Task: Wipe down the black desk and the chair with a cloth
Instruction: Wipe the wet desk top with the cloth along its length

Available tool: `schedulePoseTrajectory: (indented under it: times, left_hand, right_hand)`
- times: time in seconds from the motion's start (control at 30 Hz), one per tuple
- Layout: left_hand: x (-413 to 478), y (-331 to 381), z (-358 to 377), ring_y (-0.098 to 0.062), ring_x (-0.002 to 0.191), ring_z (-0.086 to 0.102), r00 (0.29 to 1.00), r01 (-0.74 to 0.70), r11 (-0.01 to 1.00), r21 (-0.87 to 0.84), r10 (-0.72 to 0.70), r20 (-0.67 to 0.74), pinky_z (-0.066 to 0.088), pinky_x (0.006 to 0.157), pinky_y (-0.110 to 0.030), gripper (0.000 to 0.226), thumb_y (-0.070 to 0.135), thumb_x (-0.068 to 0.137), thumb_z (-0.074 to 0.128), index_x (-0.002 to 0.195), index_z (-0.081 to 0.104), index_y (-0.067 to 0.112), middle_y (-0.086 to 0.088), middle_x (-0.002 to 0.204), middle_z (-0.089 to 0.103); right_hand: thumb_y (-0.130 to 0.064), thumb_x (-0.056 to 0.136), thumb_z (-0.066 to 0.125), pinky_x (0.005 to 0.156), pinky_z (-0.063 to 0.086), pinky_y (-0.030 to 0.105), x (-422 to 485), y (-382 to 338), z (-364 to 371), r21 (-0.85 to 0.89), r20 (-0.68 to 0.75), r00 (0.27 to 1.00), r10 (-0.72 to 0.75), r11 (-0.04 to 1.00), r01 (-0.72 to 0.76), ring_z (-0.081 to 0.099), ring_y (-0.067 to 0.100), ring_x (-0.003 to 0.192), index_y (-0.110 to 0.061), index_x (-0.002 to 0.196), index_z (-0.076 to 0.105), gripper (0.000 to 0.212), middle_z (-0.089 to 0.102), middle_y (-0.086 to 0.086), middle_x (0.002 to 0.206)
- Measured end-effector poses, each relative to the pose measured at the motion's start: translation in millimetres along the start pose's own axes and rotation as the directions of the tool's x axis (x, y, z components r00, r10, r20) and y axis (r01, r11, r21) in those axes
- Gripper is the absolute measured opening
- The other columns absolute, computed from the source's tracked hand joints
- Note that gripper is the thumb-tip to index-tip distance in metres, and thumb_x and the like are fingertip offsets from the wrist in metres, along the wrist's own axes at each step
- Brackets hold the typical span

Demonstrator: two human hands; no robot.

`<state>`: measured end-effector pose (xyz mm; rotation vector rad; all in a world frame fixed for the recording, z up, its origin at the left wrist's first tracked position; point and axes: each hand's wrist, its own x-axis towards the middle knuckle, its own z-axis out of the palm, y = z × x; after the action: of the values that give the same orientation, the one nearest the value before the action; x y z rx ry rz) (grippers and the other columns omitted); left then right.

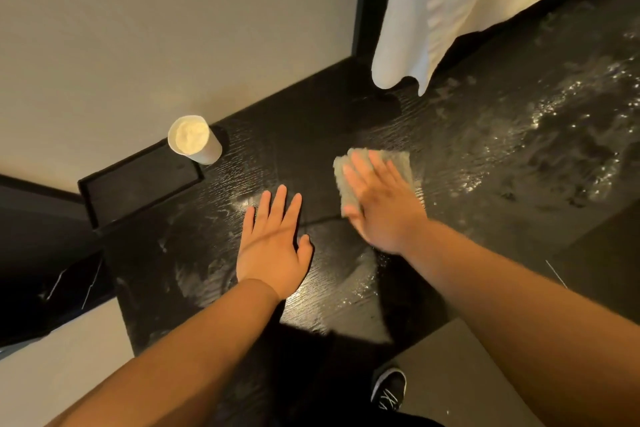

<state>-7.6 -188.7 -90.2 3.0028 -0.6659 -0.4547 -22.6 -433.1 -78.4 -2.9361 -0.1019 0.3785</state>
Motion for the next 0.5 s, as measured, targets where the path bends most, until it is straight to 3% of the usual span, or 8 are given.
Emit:
schedulePoseTrajectory:
  times: [0.2, 0.3, 0.33, 0.4, 0.5]
  left_hand:
    - [-2, 0, 2, -0.028, 0.164, -0.004, 0.999, -0.011, 1.000, 0.008, 0.011, -0.037, 0.000, 0.132, -0.050, 0.076, 0.052, 0.099, 0.024, 0.170, 0.009, 0.028, -0.003, 0.178, -0.002]
    - [-3, 2, 2, -0.026, 0.164, -0.004, 0.998, 0.002, 1.000, -0.007, -0.003, -0.057, 0.000, 0.132, -0.048, 0.075, 0.052, 0.099, 0.026, 0.169, 0.011, 0.031, 0.000, 0.178, 0.000]
    - [-3, 1, 2, -0.026, 0.164, -0.003, 0.998, 0.001, 1.000, -0.015, -0.003, -0.069, 0.000, 0.132, -0.048, 0.075, 0.052, 0.099, 0.027, 0.169, 0.012, 0.031, 0.000, 0.178, 0.001]
    - [-4, 1, 3, -0.026, 0.164, 0.001, 0.996, -0.010, 0.999, -0.037, 0.007, -0.090, 0.003, 0.133, -0.048, 0.074, 0.051, 0.099, 0.030, 0.169, 0.016, 0.031, -0.001, 0.178, 0.006]
    - [-5, 1, 3, -0.028, 0.163, 0.006, 0.993, -0.020, 0.999, -0.042, 0.015, -0.115, 0.007, 0.132, -0.050, 0.073, 0.051, 0.100, 0.032, 0.168, 0.020, 0.029, -0.003, 0.177, 0.011]
  right_hand:
    - [-0.064, 0.099, 0.043, 0.130, 0.010, 0.051, -76, -14, 28, 0.047, 0.028, 0.980, -0.197, 0.980, 0.195, 0.004, 0.029, 0.161, -0.020, 0.162, 0.033, 0.078, 0.013, 0.000, 0.174]
    - [-0.064, 0.100, 0.037, 0.128, 0.017, 0.057, -43, -2, 24, 0.006, -0.002, 0.987, -0.158, 0.987, 0.158, 0.017, 0.036, 0.158, -0.019, 0.161, 0.037, 0.075, 0.024, 0.005, 0.172]
    - [-0.062, 0.103, 0.031, 0.127, 0.018, 0.058, -29, -2, 20, 0.001, -0.019, 0.996, -0.083, 0.997, 0.083, 0.015, 0.036, 0.159, -0.019, 0.163, 0.033, 0.074, 0.020, 0.006, 0.172]
    - [-0.058, 0.106, 0.017, 0.130, 0.005, 0.052, -7, -6, 15, -0.045, 0.013, 0.995, 0.096, 0.994, -0.095, -0.004, 0.031, 0.161, -0.023, 0.167, 0.009, 0.071, -0.001, 0.001, 0.175]
    - [-0.052, 0.107, 0.011, 0.129, -0.006, 0.047, -6, -17, 13, -0.061, 0.032, 0.989, 0.146, 0.988, -0.144, -0.019, 0.027, 0.159, -0.025, 0.166, -0.009, 0.068, -0.020, -0.002, 0.173]
